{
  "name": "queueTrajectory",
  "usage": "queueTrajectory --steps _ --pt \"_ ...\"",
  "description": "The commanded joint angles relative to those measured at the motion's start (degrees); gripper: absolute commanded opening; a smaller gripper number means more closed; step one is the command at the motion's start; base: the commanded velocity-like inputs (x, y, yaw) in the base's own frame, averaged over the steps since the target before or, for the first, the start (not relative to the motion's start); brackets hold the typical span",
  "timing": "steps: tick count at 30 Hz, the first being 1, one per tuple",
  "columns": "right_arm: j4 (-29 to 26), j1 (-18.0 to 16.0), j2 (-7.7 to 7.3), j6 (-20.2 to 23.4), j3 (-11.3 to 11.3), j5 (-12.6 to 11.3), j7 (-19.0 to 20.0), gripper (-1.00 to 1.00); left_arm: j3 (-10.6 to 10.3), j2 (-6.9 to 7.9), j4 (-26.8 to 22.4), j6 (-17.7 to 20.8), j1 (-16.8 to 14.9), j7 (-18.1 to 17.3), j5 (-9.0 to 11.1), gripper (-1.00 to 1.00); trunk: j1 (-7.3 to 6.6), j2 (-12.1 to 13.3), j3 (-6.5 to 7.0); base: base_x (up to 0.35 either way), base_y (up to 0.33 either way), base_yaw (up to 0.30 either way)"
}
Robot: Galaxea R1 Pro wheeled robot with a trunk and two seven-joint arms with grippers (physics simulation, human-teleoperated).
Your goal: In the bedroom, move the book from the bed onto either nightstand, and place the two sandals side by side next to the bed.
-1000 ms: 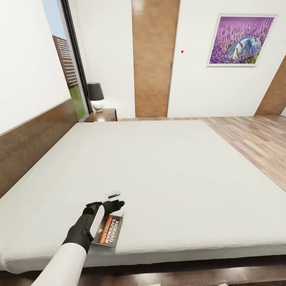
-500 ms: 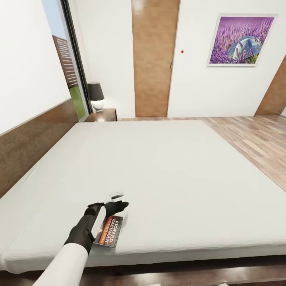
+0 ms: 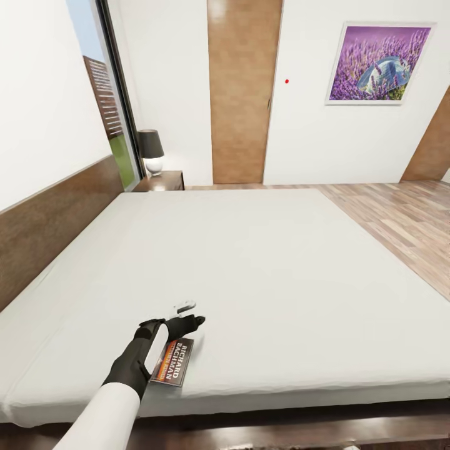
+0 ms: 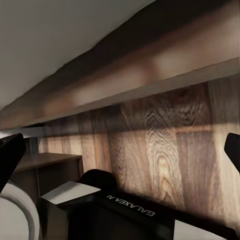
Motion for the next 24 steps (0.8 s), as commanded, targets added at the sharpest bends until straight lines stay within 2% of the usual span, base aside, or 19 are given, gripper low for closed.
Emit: queueTrajectory --steps 1,7,24 --pt "0.2 -0.1 -0.01 0.0 0.0 -0.3 0.2 1.0 0.3 -0.08 -0.1 0.4 0.0 -0.3 0.0 1.0 -0.03 0.0 -0.05 -0.254 0.0 0.0" --pt "0.2 -0.1 -0.01 0.0 0.0 -0.3 0.2 1.0 0.4 -0.05 -0.1 0.4 0.0 -0.3 0.1 1.0 -0.03 0.0 -0.05 -0.193 0.0 0.0" --pt "0.2 -0.1 0.0 0.0 0.0 -0.3 0.2 1.0 0.3 -0.03 -0.1 0.4 0.0 -0.4 0.1 1.0 -0.03 0.0 -0.05 -0.007 0.0 0.0"
